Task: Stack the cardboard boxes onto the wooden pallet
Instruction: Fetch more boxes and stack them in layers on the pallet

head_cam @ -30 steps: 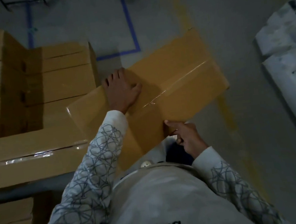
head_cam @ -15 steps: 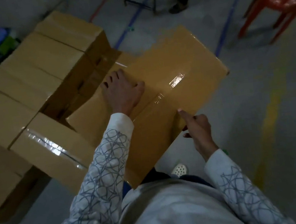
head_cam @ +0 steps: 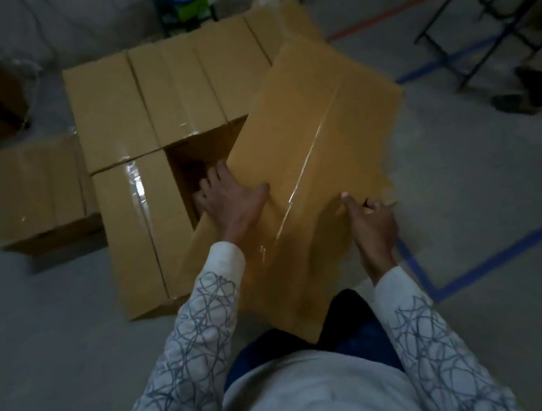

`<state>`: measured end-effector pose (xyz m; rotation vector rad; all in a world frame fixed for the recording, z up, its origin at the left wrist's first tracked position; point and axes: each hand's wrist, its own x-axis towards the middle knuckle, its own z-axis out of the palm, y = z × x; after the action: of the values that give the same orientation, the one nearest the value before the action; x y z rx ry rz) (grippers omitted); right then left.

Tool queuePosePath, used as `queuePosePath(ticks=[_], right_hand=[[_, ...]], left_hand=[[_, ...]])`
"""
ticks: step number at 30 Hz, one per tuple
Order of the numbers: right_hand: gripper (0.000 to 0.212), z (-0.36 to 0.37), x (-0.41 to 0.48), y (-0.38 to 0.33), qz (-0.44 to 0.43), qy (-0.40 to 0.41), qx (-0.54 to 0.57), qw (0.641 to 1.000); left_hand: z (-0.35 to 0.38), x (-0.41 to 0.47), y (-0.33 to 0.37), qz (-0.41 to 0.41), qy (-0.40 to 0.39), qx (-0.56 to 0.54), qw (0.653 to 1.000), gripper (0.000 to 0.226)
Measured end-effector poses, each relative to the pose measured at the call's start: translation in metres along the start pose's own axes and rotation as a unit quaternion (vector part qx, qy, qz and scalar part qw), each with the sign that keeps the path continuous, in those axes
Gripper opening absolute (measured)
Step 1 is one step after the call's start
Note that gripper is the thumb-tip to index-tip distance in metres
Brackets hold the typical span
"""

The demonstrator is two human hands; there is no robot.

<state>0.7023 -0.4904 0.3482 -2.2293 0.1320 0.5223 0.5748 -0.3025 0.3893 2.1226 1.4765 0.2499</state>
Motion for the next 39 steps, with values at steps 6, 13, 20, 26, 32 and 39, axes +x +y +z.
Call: queuePosePath(ticks=[6, 13, 20, 26, 32, 39], right_hand=[[0.071, 0.049, 0.05, -0.041, -0.036, -0.062, -0.056, 0.996], [0.075, 0.143, 0.11, -0.033, -0.091, -0.201, -0.152, 0.964], [0.08, 0.253, 0.165, 0.008, -0.097, -0.303, -0.199, 0.927], [0.079, 0.307, 0.195, 0.024, -0.08, -0.337, -0.186, 0.919], [0.089, 0.311, 0.195, 0.031, -0.047, -0.39, -0.256, 0.883], [0.079, 0.301, 0.178, 0.043, 0.002, -0.381, -0.313, 0.87]], left_hand=[[0.04, 0.012, -0.041, -0.167, -0.005, -0.116, 0.979, 0.093], [0.109, 0.039, -0.095, -0.304, 0.016, -0.156, 0.94, 0.094], [0.189, 0.082, -0.167, -0.387, 0.037, -0.203, 0.899, 0.107], [0.231, 0.112, -0.216, -0.374, 0.016, -0.201, 0.905, 0.111], [0.234, 0.089, -0.218, -0.47, 0.028, -0.14, 0.871, 0.074], [0.249, 0.019, -0.194, -0.741, 0.145, -0.381, 0.534, 0.07]])
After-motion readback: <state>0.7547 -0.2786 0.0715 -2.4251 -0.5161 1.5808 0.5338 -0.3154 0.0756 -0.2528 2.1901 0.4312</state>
